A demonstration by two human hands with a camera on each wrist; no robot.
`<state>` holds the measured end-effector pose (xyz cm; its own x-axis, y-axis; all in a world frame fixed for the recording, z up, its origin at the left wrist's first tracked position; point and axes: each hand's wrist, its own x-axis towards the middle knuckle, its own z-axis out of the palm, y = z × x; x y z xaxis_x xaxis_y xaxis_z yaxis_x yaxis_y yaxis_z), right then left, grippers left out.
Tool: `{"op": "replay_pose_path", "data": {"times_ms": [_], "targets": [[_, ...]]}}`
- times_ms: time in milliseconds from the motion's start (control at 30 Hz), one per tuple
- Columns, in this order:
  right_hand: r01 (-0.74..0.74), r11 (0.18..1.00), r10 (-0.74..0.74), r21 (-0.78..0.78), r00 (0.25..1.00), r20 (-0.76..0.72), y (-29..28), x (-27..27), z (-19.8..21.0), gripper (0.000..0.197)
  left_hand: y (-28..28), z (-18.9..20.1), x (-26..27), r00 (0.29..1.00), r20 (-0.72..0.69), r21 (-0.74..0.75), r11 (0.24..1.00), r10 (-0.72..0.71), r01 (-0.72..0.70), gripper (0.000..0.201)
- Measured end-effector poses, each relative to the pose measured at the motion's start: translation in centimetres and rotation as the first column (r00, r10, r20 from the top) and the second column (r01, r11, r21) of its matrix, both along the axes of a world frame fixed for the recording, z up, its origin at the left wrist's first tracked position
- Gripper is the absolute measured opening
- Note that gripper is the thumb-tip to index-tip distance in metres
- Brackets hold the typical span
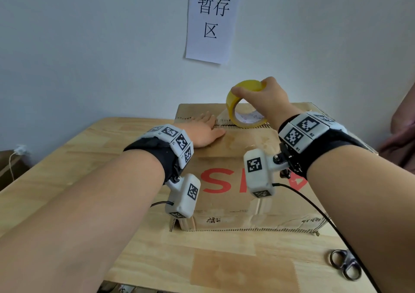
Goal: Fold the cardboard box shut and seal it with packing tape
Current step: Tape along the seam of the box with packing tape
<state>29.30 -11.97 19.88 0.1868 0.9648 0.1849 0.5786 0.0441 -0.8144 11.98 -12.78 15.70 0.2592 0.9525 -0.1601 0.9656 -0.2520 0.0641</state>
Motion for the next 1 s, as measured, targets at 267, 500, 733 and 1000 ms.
{"op": "replay_pose_path", "data": {"times_ms": [267,500,733,1000], "targets": [[0.041,0.998,-0.054,0.056,0.966,0.254,-0.1,0.2,2.1,0.079,-0.9,0.5,0.0,1.000,0.006,-0.014,1.000,-0.005,0.005,0.064],[0.032,0.998,-0.047,0.045,0.918,0.393,-0.2,1.7,0.2,0.081,-1.1,0.5,0.2,1.000,-0.003,-0.001,1.000,-0.017,0.017,0.064],[-0.059,0.998,0.069,-0.039,0.909,0.411,0.2,2.5,0.9,0.058,-1.9,1.2,2.6,0.998,-0.039,-0.065,0.997,-0.040,0.037,0.064],[-0.032,0.998,0.060,-0.061,0.847,0.529,0.4,1.4,1.2,0.058,-1.9,1.6,2.1,0.990,0.031,-0.075,0.988,-0.136,0.138,0.059]]}}
